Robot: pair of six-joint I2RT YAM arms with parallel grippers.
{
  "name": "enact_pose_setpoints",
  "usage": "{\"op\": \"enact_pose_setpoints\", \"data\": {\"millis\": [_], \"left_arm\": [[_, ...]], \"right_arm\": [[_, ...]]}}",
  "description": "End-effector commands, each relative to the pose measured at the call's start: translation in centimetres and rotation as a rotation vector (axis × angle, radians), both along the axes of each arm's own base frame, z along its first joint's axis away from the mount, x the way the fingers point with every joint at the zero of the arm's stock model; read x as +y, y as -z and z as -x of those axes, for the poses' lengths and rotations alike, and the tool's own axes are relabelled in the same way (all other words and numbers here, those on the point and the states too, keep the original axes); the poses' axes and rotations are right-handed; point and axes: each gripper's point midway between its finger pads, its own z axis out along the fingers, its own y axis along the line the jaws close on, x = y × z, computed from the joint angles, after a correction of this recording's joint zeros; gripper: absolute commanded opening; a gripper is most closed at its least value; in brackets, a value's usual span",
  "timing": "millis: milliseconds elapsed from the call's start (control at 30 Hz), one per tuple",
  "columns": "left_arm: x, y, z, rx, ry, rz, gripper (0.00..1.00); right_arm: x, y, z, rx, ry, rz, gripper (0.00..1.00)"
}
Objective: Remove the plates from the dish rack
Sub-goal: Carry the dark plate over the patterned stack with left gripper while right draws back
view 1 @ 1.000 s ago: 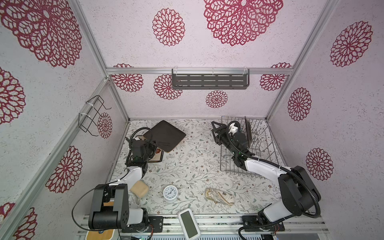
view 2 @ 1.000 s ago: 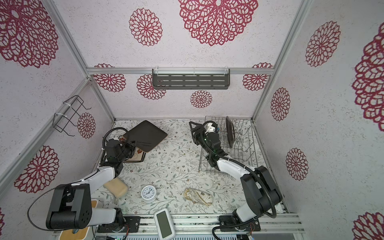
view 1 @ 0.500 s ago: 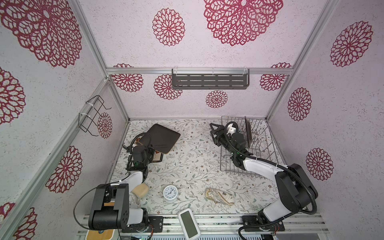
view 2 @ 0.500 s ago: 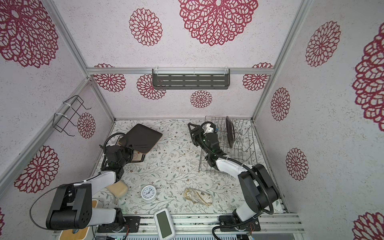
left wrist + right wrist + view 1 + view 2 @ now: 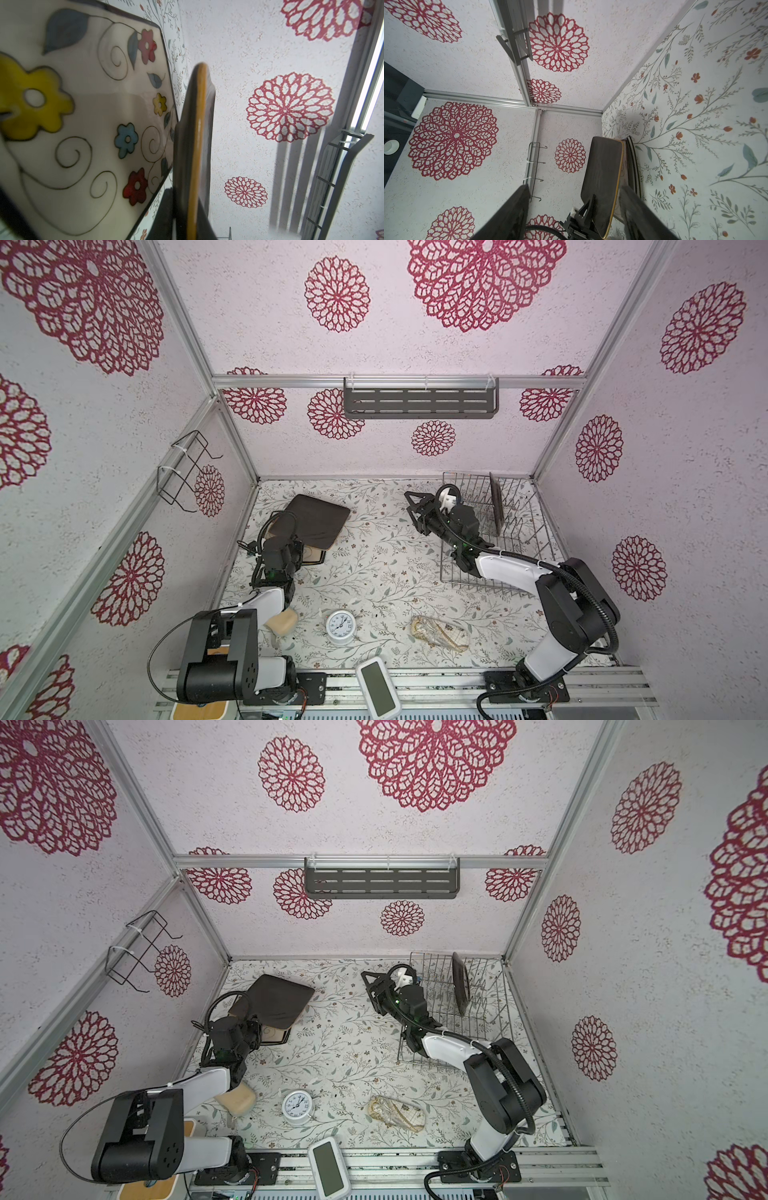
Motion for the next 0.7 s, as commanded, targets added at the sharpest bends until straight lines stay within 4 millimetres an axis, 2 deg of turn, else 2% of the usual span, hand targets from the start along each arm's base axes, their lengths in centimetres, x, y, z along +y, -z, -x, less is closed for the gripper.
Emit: {"op": "enact_pose_setpoints", "data": {"millis": [0, 400, 667], "left_arm": [[1.6, -7.7, -0.8, -0.268, -0.073, 0.003, 0.00], [4.3, -6.4, 1.1, -0.215, -0.161, -0.017, 0.00], [5.3, -6.2, 1.3, -0.208, -0.178, -0.008, 0.00]], "right_arm": [[1.6, -2.5, 0.6, -0.075, -0.059, -0.025, 0.71], [4.8, -1.5, 1.5, -0.059, -0.138, -0.021, 0.71], [6.0, -1.3, 1.7, -0.055, -0.166, -0.020, 0.71]]}}
